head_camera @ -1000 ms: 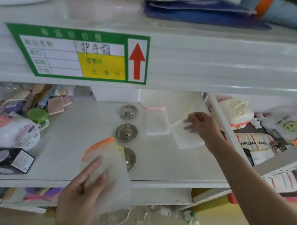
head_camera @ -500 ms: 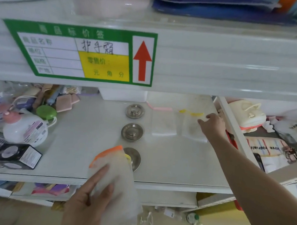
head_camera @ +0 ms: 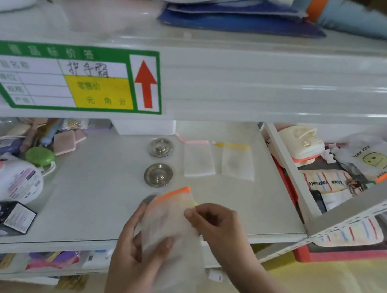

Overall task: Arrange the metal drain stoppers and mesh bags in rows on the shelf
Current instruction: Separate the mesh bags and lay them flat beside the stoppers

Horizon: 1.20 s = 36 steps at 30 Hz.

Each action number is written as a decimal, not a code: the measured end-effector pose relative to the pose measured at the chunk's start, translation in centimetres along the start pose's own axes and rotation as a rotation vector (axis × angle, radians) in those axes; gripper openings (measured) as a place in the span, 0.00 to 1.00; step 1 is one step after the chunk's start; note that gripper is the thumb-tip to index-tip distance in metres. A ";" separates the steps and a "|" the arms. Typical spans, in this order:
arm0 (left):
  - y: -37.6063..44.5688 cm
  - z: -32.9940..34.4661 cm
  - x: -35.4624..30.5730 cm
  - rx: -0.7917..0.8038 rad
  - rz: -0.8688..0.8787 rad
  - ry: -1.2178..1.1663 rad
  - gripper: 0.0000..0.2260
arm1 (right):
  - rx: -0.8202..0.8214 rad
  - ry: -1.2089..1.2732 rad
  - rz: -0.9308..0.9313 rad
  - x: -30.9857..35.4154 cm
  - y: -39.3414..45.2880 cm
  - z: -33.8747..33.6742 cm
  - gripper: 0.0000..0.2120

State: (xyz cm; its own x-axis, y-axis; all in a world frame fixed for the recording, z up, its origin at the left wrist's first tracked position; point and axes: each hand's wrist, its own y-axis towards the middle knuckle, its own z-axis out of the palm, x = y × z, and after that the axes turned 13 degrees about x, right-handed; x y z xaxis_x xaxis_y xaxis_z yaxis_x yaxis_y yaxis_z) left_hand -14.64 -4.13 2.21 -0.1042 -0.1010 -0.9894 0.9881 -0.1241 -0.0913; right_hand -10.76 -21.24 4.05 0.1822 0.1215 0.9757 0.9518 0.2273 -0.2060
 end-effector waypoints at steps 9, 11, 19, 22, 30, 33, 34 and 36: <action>-0.5 1.3 0.6 0.313 -0.102 -0.352 0.50 | -0.005 0.743 0.067 1.3 -0.8 -1.0 0.13; -0.9 1.4 0.7 0.324 -0.112 -0.381 0.49 | 0.008 0.803 0.100 1.3 -0.3 -1.6 0.19; -2.6 -1.6 2.4 0.166 -0.123 -0.254 0.48 | -0.164 0.379 0.005 2.2 4.3 -3.8 0.09; -3.3 -2.9 2.7 0.138 -0.141 -0.237 0.49 | -0.063 0.305 0.018 2.1 5.8 -3.0 0.08; -4.4 -3.9 2.0 0.143 -0.120 -0.141 0.46 | -0.338 -0.450 0.172 -5.3 7.2 -3.5 0.08; -4.4 -3.5 1.6 0.121 -0.100 -0.113 0.49 | -0.380 -0.764 0.158 -6.7 6.9 -4.2 0.09; -4.4 -3.3 1.5 0.125 -0.090 -0.107 0.47 | -0.379 -0.859 0.181 -6.9 6.8 -4.3 0.11; -4.3 -2.9 1.3 0.133 -0.081 -0.112 0.43 | -0.392 -0.930 0.177 -6.8 6.2 -4.4 0.14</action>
State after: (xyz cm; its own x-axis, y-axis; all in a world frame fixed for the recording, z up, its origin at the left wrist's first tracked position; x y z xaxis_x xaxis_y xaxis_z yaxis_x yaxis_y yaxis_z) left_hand -18.66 -0.86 0.97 -0.2022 -0.1936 -0.9600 0.9530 -0.2648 -0.1473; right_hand -5.02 -24.89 -3.57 0.2233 0.8617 0.4557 0.9740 -0.1784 -0.1399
